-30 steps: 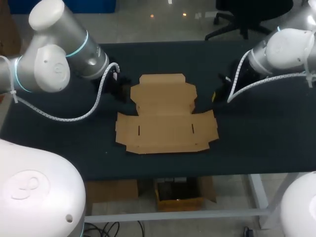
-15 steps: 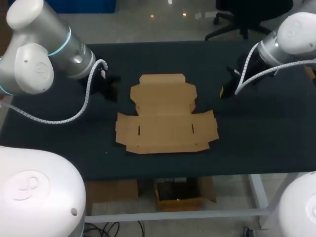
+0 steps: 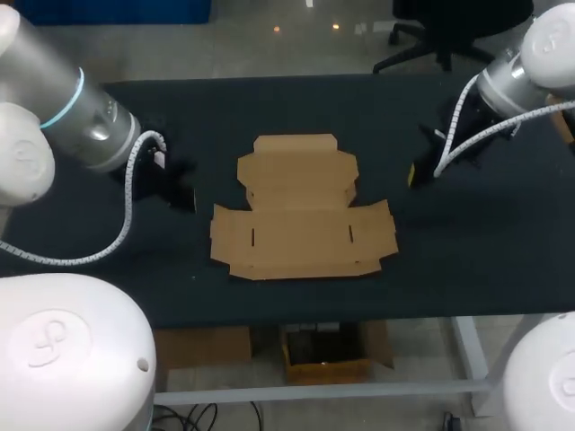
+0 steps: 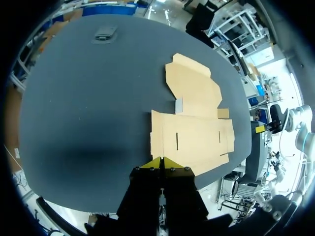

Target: Assemble the packaging by folding the flat box into shape, placing the metal phone stand inside, and closing the box properly

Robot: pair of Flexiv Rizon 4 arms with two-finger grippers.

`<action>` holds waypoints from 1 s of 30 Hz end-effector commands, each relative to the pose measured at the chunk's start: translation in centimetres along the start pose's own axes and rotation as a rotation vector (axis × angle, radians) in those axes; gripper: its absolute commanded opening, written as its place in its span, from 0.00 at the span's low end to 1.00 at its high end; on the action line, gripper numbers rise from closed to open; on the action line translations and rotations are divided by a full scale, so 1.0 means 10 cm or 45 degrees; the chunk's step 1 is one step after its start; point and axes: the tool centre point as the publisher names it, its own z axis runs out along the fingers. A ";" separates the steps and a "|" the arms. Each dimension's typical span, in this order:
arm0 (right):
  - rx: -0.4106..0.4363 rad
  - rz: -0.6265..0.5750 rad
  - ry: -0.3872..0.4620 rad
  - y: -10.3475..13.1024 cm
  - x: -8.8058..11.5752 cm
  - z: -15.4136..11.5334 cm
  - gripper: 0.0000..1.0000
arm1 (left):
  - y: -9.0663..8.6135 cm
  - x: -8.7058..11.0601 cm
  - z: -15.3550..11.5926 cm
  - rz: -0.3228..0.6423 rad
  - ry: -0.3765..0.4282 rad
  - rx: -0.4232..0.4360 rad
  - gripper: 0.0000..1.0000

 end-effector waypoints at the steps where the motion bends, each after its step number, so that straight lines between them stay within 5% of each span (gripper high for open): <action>1: -0.015 0.009 0.030 -0.24 -0.11 -0.04 0.00 | 0.32 -0.03 -0.08 -0.001 0.025 0.040 0.00; 13: -0.002 0.032 0.017 -0.71 -0.27 0.19 0.00 | 0.80 -0.01 0.01 0.019 0.063 -0.031 0.00; 30: -0.041 0.031 -0.021 -1.07 -0.55 0.50 0.00 | 1.11 -0.08 0.36 0.037 0.164 -0.168 0.00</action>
